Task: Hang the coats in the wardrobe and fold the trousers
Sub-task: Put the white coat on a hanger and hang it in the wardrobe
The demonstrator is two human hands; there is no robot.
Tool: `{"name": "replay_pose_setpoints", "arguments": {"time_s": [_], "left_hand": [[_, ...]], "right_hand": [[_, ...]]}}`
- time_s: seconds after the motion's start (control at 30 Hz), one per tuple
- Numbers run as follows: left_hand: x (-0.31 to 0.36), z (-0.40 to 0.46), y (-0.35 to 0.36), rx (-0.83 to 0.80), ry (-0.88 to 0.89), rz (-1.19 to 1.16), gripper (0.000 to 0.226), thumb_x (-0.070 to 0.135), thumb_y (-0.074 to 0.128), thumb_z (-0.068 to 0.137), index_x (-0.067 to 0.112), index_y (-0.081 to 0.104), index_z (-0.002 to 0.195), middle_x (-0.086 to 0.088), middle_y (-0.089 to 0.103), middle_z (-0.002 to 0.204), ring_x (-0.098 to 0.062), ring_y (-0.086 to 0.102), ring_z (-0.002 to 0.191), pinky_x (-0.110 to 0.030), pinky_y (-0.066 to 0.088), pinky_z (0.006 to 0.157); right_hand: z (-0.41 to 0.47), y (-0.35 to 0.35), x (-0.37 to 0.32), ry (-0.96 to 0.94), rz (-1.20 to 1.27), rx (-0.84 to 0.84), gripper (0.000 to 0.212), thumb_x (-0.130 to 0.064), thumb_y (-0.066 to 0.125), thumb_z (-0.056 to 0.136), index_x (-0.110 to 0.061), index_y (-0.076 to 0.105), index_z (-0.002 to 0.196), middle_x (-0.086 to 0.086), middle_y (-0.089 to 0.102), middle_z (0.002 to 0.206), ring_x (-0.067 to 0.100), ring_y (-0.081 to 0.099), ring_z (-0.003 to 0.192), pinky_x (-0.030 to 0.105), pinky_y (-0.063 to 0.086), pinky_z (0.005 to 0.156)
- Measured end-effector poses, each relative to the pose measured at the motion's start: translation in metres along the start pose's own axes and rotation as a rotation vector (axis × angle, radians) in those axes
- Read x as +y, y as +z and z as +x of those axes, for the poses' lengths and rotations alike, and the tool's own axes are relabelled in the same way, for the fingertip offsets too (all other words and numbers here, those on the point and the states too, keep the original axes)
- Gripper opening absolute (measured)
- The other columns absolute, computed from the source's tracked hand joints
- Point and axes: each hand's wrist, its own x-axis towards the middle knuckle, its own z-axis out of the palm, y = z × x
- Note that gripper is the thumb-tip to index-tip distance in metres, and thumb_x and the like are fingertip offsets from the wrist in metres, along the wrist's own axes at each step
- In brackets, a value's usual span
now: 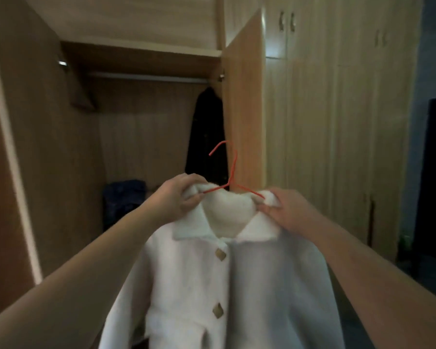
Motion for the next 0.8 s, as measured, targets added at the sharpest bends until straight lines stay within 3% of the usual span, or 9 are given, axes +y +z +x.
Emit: {"name": "replay_pose_setpoints", "arguments": {"time_s": [0.13,0.27,0.3,0.37,0.47,0.6,0.73,0.8], "left_hand": [[-0.052,-0.032,-0.048,-0.026,-0.086,0.061,0.018,0.035,0.064,0.092,0.042,0.052,0.105,0.015,0.063,0.089,0.002,0.060,0.082,-0.017,0.044,0.070],[-0.085,-0.049,-0.075,0.038,-0.132,0.086,0.015,0.033,0.060,0.095,0.037,0.052,0.107,0.010,0.061,0.085,-0.002,0.058,0.075,-0.020,0.046,0.066],[-0.093,-0.051,-0.080,0.055,-0.140,0.093,0.015,0.032,0.060,0.095,0.035,0.053,0.108,0.010,0.061,0.084,-0.002,0.058,0.074,-0.020,0.045,0.065],[-0.109,-0.051,-0.087,0.077,-0.144,0.108,0.017,0.029,0.060,0.096,0.030,0.055,0.112,0.008,0.062,0.089,-0.003,0.058,0.077,-0.023,0.045,0.069],[-0.129,-0.039,-0.089,0.107,-0.156,0.140,0.024,0.029,0.060,0.096,0.025,0.055,0.119,0.004,0.060,0.105,-0.012,0.058,0.090,-0.027,0.043,0.078],[-0.154,-0.008,-0.086,0.137,-0.135,0.186,0.029,0.026,0.061,0.095,0.025,0.053,0.123,0.002,0.058,0.115,-0.015,0.056,0.104,-0.031,0.044,0.091],[-0.189,0.030,-0.072,0.152,-0.166,0.283,0.034,0.032,0.060,0.095,0.029,0.049,0.127,0.004,0.056,0.119,-0.019,0.058,0.105,-0.035,0.046,0.091],[-0.206,0.052,-0.061,0.148,-0.206,0.321,0.039,0.036,0.060,0.094,0.029,0.048,0.131,0.006,0.054,0.119,-0.021,0.058,0.106,-0.030,0.043,0.088]], "right_hand": [[0.024,0.042,-0.039,-0.080,0.060,-0.004,0.024,-0.034,0.064,0.095,-0.021,0.067,0.115,-0.004,0.067,0.100,0.018,0.062,0.094,0.031,0.043,0.074],[0.052,0.067,-0.063,-0.118,0.134,-0.067,0.022,-0.029,0.068,0.093,-0.020,0.066,0.113,-0.003,0.067,0.099,0.019,0.063,0.094,0.028,0.046,0.075],[0.057,0.071,-0.066,-0.141,0.154,-0.091,0.019,-0.029,0.069,0.093,-0.023,0.065,0.110,-0.005,0.068,0.098,0.017,0.064,0.092,0.022,0.047,0.073],[0.067,0.076,-0.073,-0.195,0.127,-0.117,0.019,-0.040,0.069,0.091,-0.035,0.059,0.107,-0.012,0.065,0.095,0.010,0.062,0.089,0.008,0.043,0.067],[0.087,0.086,-0.073,-0.258,0.057,-0.124,0.029,-0.055,0.058,0.082,-0.043,0.057,0.108,-0.019,0.065,0.095,0.003,0.060,0.087,0.011,0.042,0.067],[0.125,0.108,-0.061,-0.242,0.222,-0.099,0.030,-0.047,0.062,0.081,-0.042,0.064,0.111,-0.022,0.071,0.102,-0.007,0.064,0.094,0.023,0.051,0.080],[0.171,0.127,-0.046,-0.295,0.289,-0.036,0.024,-0.038,0.066,0.086,-0.041,0.065,0.109,-0.026,0.069,0.099,-0.018,0.060,0.091,0.006,0.043,0.075],[0.198,0.134,-0.036,-0.335,0.256,-0.003,0.027,-0.041,0.061,0.084,-0.041,0.066,0.110,-0.024,0.068,0.097,-0.014,0.061,0.091,0.002,0.040,0.073]]}}
